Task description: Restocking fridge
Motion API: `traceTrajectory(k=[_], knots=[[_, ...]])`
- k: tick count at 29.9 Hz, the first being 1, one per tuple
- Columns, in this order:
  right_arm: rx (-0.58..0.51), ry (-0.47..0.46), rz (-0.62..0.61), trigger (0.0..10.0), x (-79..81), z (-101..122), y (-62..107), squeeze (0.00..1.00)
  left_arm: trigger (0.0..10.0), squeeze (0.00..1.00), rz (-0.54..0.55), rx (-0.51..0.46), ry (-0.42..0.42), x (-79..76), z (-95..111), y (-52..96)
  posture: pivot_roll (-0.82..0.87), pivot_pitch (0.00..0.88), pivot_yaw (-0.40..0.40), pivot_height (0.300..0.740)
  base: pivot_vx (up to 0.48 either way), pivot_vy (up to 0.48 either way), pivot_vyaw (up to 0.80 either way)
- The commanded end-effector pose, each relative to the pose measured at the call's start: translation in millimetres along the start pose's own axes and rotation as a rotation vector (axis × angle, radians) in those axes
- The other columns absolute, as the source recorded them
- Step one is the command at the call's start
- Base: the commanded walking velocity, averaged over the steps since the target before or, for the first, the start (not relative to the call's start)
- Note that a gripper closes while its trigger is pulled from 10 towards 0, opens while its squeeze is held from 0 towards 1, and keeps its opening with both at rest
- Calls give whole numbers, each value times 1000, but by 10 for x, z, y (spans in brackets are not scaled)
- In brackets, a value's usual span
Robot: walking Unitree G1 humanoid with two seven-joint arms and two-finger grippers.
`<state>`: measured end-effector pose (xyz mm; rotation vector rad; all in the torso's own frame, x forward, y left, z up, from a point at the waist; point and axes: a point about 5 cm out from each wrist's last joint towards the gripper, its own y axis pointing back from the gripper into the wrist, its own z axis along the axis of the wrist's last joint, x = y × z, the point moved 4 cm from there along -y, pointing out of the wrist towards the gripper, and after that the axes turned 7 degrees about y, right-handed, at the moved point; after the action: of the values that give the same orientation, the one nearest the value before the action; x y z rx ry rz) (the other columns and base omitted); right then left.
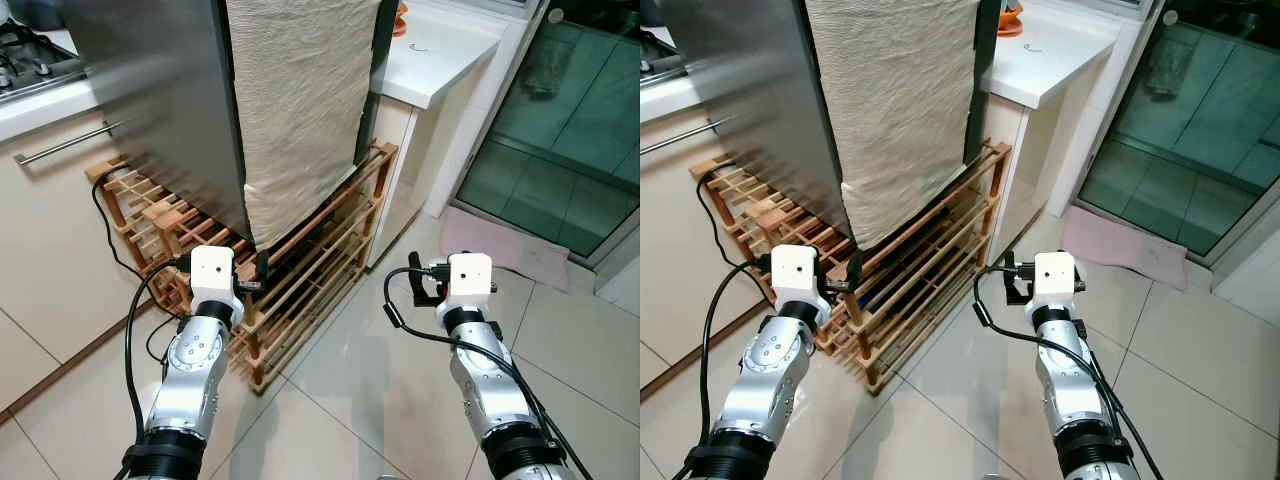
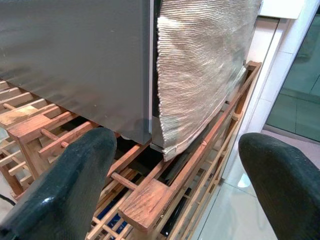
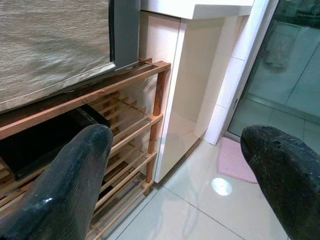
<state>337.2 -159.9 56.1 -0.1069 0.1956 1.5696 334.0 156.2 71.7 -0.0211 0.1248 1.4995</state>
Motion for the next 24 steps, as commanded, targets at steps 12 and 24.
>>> traceTrajectory(k=[12, 24], knots=[[42, -56, 0, 10000, 24, -52, -92, 0, 10000, 0, -51, 14, 16, -86, 37, -165, -3, 0, -61, 740, 0, 0, 0], [60, -56, 9, 10000, 45, -82, -146, 0, 10000, 0, -53, 11, 15, -121, 11, -175, 7, 0, -72, 740, 0, 0, 0]])
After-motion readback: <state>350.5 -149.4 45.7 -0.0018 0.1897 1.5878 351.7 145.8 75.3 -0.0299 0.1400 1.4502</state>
